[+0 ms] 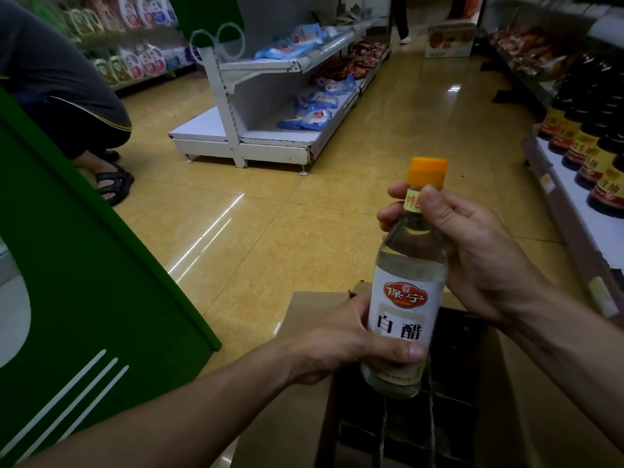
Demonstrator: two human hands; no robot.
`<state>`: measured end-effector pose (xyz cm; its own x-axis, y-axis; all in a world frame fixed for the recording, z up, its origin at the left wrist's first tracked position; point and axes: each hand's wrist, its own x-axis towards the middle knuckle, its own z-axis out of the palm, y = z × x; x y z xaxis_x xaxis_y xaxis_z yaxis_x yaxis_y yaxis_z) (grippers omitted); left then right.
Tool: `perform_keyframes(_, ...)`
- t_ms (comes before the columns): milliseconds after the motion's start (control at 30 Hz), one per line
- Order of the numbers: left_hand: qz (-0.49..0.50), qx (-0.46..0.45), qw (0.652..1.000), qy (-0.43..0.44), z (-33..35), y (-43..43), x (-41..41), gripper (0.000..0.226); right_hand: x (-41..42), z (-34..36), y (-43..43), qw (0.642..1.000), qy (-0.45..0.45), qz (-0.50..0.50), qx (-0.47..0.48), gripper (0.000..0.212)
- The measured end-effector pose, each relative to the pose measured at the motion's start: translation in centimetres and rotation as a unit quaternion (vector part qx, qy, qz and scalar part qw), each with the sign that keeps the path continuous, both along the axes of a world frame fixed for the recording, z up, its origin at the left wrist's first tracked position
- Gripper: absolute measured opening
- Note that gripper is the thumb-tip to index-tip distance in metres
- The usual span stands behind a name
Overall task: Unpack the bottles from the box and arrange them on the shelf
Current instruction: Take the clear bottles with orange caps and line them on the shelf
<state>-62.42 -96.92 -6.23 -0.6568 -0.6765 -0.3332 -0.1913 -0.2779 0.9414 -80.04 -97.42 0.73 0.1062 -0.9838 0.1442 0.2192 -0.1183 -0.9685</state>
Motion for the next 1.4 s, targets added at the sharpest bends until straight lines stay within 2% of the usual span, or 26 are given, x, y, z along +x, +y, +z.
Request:
perform_keyframes(133,0.060,0.019,0.998,0.021,-0.3,0.8,-0.7,0.056,0.3,0.3,-0.4,1.000,0.021,-0.014,0.009,0.041)
perform_keyframes(300,0.091,0.039,0.994,0.042,-0.3,1.2,-1.2,0.055,0.8,0.2,-0.7,0.993,0.111,-0.043,0.017,0.048)
perform_keyframes(467,0.114,0.031,0.992,0.039,-0.1,0.9,-1.1,0.066,0.4,-0.2,-0.8,0.981,0.188,-0.035,0.031,0.054)
perform_keyframes(567,0.114,0.033,0.992,0.051,0.3,0.8,-0.9,0.059,-0.4,-0.5,-0.8,0.980,0.186,0.008,0.070,0.061)
perform_keyframes(667,0.110,0.026,0.992,0.057,0.7,0.9,-0.8,0.054,-0.8,-0.6,-0.7,0.980,0.173,0.051,0.089,0.058)
perform_keyframes(833,0.112,0.006,0.992,0.055,1.4,0.7,-0.5,0.052,-0.8,-0.7,-0.8,0.979,0.168,0.053,0.100,0.057)
perform_keyframes(1000,0.124,-0.001,0.990,0.060,1.7,0.6,-0.3,0.054,-0.6,-0.8,-1.0,0.976,0.193,0.044,0.089,0.076)
perform_keyframes(1167,0.134,-0.014,0.989,0.064,1.8,0.5,-0.3,0.056,-0.6,-1.0,-1.2,0.972,0.219,0.054,0.072,0.066)
perform_keyframes(1400,0.167,-0.027,0.984,0.052,0.9,0.0,-1.0,0.060,-0.5,-1.5,-2.3,0.975,0.201,0.067,0.069,0.061)
